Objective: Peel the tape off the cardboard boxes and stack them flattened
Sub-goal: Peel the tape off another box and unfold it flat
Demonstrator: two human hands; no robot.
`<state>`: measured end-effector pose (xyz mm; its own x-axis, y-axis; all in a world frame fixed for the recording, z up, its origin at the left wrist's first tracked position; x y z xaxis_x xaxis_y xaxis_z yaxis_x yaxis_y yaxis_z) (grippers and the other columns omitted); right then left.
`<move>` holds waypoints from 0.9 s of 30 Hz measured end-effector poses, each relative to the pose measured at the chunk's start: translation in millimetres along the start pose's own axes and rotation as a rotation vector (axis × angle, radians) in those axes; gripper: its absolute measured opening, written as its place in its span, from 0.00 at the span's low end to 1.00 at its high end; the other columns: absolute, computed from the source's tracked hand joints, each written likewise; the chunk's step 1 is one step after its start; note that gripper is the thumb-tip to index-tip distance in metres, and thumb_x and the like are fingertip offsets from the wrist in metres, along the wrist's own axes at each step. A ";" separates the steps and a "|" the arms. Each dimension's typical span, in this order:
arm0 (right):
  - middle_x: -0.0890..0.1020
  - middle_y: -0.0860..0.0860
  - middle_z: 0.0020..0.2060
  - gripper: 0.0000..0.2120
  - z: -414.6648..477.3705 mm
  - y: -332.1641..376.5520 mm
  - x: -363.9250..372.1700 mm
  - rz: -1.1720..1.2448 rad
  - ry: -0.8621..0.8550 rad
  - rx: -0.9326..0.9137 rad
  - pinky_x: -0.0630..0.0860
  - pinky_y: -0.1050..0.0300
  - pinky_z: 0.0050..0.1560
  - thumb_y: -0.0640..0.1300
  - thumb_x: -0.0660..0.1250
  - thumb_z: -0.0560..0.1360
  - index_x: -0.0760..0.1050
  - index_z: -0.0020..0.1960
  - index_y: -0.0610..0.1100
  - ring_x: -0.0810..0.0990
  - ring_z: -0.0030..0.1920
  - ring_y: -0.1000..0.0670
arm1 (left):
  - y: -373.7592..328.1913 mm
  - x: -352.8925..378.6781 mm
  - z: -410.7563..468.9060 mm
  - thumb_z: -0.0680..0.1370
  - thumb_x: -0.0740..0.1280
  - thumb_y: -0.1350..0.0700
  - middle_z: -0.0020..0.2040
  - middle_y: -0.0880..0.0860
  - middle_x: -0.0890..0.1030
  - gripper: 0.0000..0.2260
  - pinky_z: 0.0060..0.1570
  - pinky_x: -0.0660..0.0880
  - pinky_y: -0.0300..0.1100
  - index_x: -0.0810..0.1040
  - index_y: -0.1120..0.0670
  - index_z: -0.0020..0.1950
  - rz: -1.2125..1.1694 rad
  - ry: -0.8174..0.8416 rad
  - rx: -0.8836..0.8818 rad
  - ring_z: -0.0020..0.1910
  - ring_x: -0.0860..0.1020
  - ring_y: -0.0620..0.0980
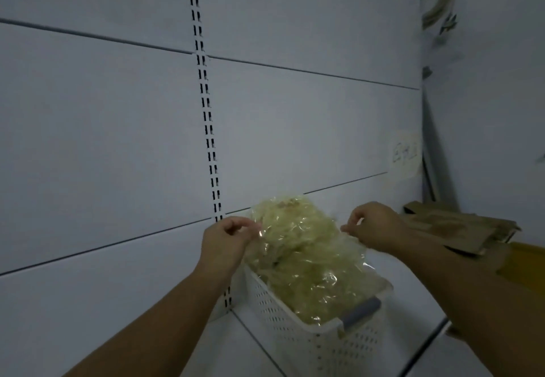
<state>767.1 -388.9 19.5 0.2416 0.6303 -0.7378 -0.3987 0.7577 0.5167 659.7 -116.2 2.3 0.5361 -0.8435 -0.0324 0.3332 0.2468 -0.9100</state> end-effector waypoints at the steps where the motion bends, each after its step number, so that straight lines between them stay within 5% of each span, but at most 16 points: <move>1: 0.82 0.42 0.33 0.15 -1.7 -3.0 -7.0 -0.011 -0.027 -0.001 0.70 0.59 0.34 0.49 0.68 0.74 0.80 0.38 0.37 0.80 0.34 0.46 | -7.8 -5.1 -0.8 0.67 0.76 0.55 0.38 0.49 0.78 0.06 0.39 0.72 0.38 0.81 0.51 0.40 0.064 -0.026 0.054 0.39 0.75 0.47; 5: 0.81 0.48 0.37 0.14 -14.4 32.2 -59.7 0.031 -0.271 -0.096 0.66 0.58 0.39 0.49 0.62 0.77 0.80 0.41 0.41 0.75 0.38 0.48 | -49.3 -8.6 -8.1 0.66 0.77 0.51 0.44 0.47 0.75 0.09 0.42 0.71 0.38 0.77 0.48 0.39 0.314 -0.060 0.281 0.42 0.72 0.40; 10: 0.76 0.55 0.29 0.12 -50.9 150.3 -80.2 0.084 -0.381 -0.387 0.65 0.58 0.36 0.50 0.62 0.76 0.76 0.37 0.47 0.76 0.35 0.49 | -85.5 -30.3 -7.0 0.75 0.66 0.49 0.48 0.48 0.78 0.07 0.47 0.68 0.39 0.78 0.51 0.44 0.488 -0.035 0.344 0.49 0.75 0.47; 12: 0.80 0.54 0.33 0.11 -66.4 203.3 -58.1 0.031 -0.297 -0.517 0.68 0.58 0.37 0.52 0.61 0.76 0.79 0.42 0.48 0.77 0.37 0.49 | -90.3 -47.8 -5.6 0.78 0.61 0.46 0.55 0.51 0.78 0.13 0.51 0.65 0.38 0.80 0.53 0.51 0.764 0.046 0.332 0.56 0.75 0.49; 14: 0.83 0.52 0.47 0.14 -82.4 253.2 -15.6 -0.102 -0.160 -0.641 0.72 0.55 0.46 0.55 0.59 0.76 0.78 0.54 0.51 0.79 0.47 0.49 | -86.7 -82.8 -8.2 0.79 0.57 0.43 0.62 0.53 0.76 0.19 0.57 0.66 0.41 0.77 0.53 0.59 1.012 0.133 0.271 0.60 0.73 0.51; 18: 0.61 0.51 0.75 0.27 -138.5 323.7 94.9 -0.153 0.318 -0.835 0.53 0.53 0.72 0.60 0.55 0.77 0.58 0.74 0.52 0.56 0.75 0.50 | -91.7 -186.5 -33.8 0.79 0.53 0.42 0.70 0.52 0.69 0.22 0.68 0.62 0.51 0.70 0.52 0.68 1.350 0.177 0.228 0.71 0.62 0.51; 22: 0.53 0.50 0.77 0.28 -208.0 381.3 165.4 -0.158 0.525 -0.944 0.48 0.54 0.73 0.60 0.54 0.78 0.53 0.75 0.53 0.49 0.76 0.52 | -93.9 -311.2 -93.0 0.80 0.52 0.43 0.73 0.51 0.66 0.21 0.71 0.56 0.51 0.71 0.51 0.67 1.483 0.169 -0.005 0.76 0.53 0.51; 27: 0.63 0.52 0.74 0.25 -298.1 495.6 199.1 0.021 0.560 -1.052 0.58 0.56 0.69 0.58 0.56 0.78 0.60 0.73 0.51 0.63 0.71 0.50 | -128.7 -479.6 -194.0 0.80 0.56 0.45 0.66 0.53 0.74 0.18 0.59 0.66 0.44 0.73 0.52 0.65 1.500 -0.039 -0.195 0.63 0.71 0.52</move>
<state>353.9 61.6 -0.9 -0.0889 0.2814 -0.9555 -0.9909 0.0724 0.1135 209.2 164.0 54.8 0.2969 0.1382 -0.9449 -0.6280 0.7737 -0.0841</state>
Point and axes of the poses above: each hand's wrist, its own z-axis towards the middle knuckle, its own x-axis out of the palm, y = z × x, the point moved 10 cm from there along z, towards the middle knuckle
